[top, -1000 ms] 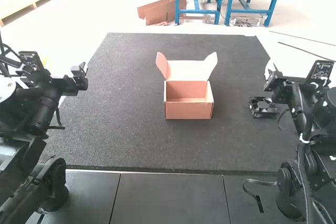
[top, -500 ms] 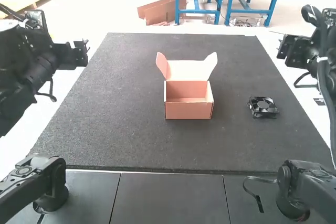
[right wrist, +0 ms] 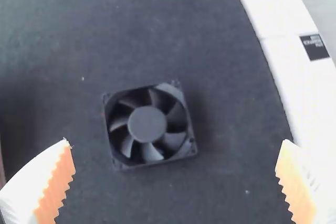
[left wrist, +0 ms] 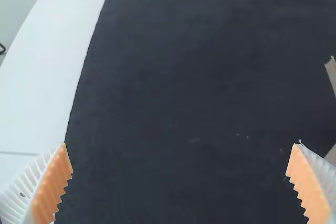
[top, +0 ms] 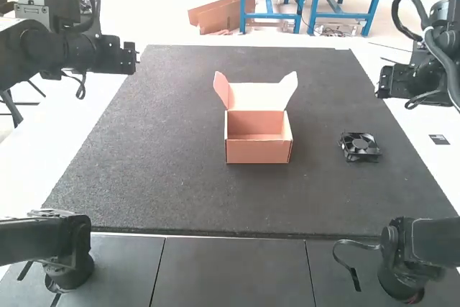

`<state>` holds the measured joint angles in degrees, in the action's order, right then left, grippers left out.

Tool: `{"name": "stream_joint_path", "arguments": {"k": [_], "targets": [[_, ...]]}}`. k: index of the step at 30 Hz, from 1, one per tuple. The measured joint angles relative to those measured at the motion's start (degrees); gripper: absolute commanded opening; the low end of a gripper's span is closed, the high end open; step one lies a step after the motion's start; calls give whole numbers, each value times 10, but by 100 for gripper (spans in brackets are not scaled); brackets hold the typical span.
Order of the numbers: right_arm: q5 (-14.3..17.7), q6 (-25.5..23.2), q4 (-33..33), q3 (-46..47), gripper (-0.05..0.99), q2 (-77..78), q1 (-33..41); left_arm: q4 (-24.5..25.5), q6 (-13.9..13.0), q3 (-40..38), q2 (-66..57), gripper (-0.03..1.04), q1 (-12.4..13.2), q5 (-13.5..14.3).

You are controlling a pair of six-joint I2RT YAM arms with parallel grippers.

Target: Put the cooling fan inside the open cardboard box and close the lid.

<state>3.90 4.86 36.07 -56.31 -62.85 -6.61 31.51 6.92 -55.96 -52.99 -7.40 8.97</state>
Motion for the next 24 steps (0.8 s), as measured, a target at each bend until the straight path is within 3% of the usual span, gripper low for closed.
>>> {"name": "stream_joint_path", "arguments": {"k": [5, 11, 24], "targets": [[-15, -6, 54, -39, 89, -65, 0, 28, 0, -11, -34, 97, 0, 0], [-36, -10, 56, -65, 88, -118, -2, 17, 0, -12, -37, 97, 0, 0], [-41, 113, 59, -76, 89, -253, -98, 5, 0, -14, -56, 97, 0, 0]]}}
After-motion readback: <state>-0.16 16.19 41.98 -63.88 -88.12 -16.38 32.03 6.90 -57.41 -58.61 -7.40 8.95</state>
